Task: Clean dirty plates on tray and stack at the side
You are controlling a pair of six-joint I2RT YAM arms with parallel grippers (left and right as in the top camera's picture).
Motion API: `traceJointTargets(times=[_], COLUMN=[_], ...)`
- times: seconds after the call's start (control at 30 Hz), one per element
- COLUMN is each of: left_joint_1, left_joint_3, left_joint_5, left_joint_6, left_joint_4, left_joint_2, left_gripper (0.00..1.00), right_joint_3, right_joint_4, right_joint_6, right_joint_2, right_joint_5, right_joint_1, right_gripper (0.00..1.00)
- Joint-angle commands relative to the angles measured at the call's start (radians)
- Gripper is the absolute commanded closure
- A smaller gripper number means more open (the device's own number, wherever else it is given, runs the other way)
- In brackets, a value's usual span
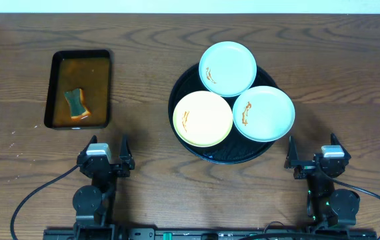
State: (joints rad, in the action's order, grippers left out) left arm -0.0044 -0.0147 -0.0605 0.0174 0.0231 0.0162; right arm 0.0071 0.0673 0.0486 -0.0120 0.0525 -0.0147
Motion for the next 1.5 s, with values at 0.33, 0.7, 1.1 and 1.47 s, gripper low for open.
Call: traceJointTargets(times=[0.33, 0.7, 1.1, 1.47], left_joint_1=[-0.006, -0.006, -0.006, 0.133], left_joint_3=[0.011, 0.011, 0.010, -0.521], left_joint_5=[-0.002, -0.002, -0.647, -0.461], left_joint_6=[-0.021, -0.021, 0.694, 0.202], left_joint_4=[0.043, 0.043, -0.347, 0.310], left_joint_2=[0.002, 0.002, 0.002, 0.265], left_gripper=[0.21, 0.21, 0.21, 0.21], right_joint_3=[-0.001, -0.001, -0.001, -0.001], right_joint_4=[0.004, 0.004, 0.004, 0.004], right_joint_6=[0.009, 0.009, 0.009, 0.009], right_joint_2=[0.001, 0.000, 0.001, 0.000], right_joint_5=[0.005, 0.005, 0.005, 0.005], right_joint_1=[-0.005, -0.005, -0.005, -0.005], right_gripper=[0.01, 0.01, 0.01, 0.01])
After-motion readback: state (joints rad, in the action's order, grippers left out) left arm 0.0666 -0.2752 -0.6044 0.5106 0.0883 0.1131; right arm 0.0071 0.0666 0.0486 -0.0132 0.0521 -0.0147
